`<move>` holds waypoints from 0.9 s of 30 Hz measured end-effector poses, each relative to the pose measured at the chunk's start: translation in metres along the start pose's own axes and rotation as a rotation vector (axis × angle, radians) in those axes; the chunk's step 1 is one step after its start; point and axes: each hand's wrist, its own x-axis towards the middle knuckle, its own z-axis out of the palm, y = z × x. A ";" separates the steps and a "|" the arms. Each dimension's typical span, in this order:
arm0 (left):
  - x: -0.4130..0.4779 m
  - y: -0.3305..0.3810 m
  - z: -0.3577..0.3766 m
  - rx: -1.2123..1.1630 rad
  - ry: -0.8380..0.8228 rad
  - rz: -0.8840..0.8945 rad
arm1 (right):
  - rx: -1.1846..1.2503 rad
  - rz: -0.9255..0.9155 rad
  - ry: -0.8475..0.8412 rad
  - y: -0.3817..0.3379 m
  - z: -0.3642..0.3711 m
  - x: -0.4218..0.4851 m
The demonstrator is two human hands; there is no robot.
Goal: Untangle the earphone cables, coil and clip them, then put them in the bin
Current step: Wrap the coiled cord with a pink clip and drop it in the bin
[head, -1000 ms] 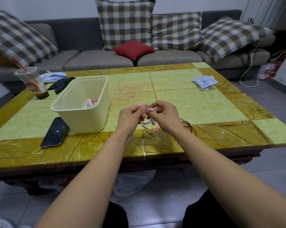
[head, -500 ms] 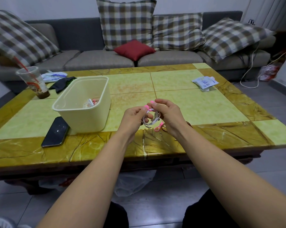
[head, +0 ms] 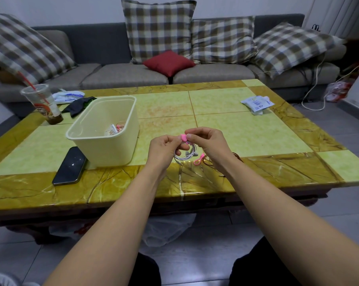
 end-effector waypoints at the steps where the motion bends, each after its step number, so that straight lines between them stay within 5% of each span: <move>1: -0.001 0.000 0.000 0.000 0.000 -0.001 | -0.018 -0.005 -0.007 0.000 0.000 0.000; 9: -0.003 0.003 0.003 -0.049 -0.064 0.008 | -0.017 -0.019 0.155 0.002 0.000 0.004; 27: -0.004 0.000 0.000 0.003 -0.085 0.055 | 0.075 0.135 -0.162 -0.006 -0.008 0.003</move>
